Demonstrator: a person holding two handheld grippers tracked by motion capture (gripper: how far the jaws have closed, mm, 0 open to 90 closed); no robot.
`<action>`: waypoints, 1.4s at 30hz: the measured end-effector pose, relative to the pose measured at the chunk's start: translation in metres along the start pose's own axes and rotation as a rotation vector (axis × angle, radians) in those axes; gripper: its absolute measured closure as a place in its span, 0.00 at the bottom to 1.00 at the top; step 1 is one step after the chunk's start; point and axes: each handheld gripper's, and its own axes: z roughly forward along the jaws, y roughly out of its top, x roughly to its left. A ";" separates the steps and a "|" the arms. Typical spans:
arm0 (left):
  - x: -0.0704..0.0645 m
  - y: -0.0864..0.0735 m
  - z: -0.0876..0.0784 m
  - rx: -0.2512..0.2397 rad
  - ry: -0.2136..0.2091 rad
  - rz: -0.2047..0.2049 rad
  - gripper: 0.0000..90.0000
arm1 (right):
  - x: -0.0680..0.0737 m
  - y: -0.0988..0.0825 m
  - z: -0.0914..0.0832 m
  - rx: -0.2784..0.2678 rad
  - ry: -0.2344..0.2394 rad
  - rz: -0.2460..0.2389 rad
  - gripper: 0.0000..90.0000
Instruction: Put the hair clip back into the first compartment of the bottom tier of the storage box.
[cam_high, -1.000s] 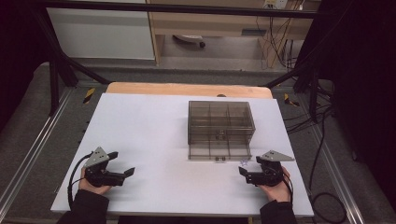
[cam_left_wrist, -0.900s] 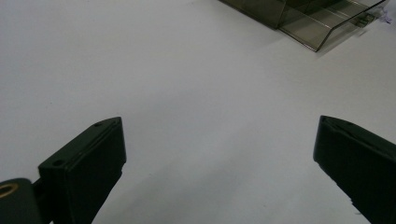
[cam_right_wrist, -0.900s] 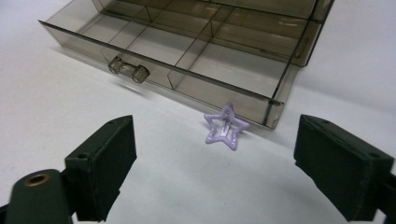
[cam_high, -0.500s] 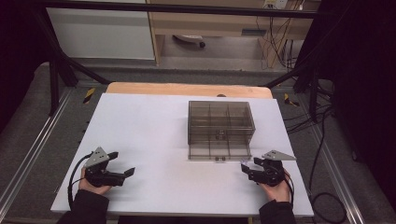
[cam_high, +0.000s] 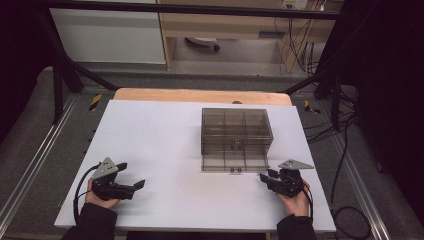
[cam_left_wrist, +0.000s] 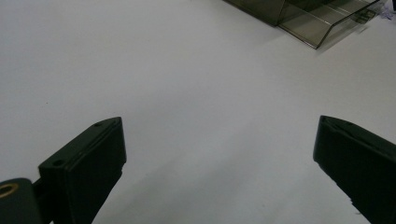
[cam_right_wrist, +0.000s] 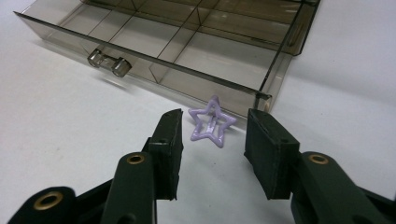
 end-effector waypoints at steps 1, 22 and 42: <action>0.000 0.000 0.000 0.000 0.000 0.001 0.03 | 0.000 0.000 0.001 0.001 -0.002 0.000 0.65; 0.000 0.000 0.001 0.003 -0.003 0.001 0.03 | 0.004 0.003 0.008 0.023 -0.035 -0.018 0.74; 0.000 0.000 0.000 0.001 -0.002 0.002 0.03 | 0.010 0.007 0.010 0.046 -0.079 -0.040 0.82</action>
